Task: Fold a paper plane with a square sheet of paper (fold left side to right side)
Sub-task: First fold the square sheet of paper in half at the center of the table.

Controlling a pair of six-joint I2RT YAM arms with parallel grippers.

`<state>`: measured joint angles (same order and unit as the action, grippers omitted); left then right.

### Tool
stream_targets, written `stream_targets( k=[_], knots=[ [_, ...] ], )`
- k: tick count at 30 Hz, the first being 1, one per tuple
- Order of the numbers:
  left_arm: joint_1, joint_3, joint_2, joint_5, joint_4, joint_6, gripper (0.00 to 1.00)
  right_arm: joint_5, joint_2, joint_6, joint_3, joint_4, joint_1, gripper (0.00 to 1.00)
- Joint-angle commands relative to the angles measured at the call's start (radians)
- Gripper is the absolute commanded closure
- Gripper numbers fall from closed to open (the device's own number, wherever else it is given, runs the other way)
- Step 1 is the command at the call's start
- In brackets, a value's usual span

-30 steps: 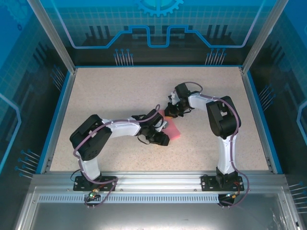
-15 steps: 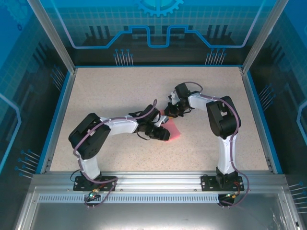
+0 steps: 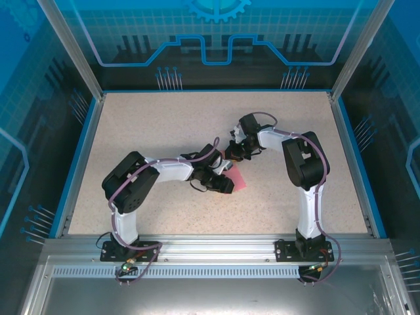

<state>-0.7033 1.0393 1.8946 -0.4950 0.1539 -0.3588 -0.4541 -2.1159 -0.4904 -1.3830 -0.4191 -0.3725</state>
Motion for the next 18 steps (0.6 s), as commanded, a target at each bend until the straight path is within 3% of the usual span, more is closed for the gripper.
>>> stream_targets(
  k=[1,9,14,18],
  knots=[
    [-0.036,-0.068,-0.024,-0.061,0.051,0.016,0.58,0.091,-0.019,-0.001,0.007,-0.040,0.011,0.92],
    [-0.023,-0.110,-0.133,-0.140,-0.006,0.024,0.56,0.088,-0.019,-0.002,0.008,-0.039,0.011,0.92],
    [0.101,-0.124,-0.199,-0.161,-0.067,-0.018,0.55,0.091,-0.005,-0.010,0.022,-0.032,0.011,0.92],
    [0.174,-0.061,-0.139,-0.143,-0.069,-0.019,0.57,0.081,-0.002,-0.018,0.032,-0.015,0.011,0.92]
  ],
)
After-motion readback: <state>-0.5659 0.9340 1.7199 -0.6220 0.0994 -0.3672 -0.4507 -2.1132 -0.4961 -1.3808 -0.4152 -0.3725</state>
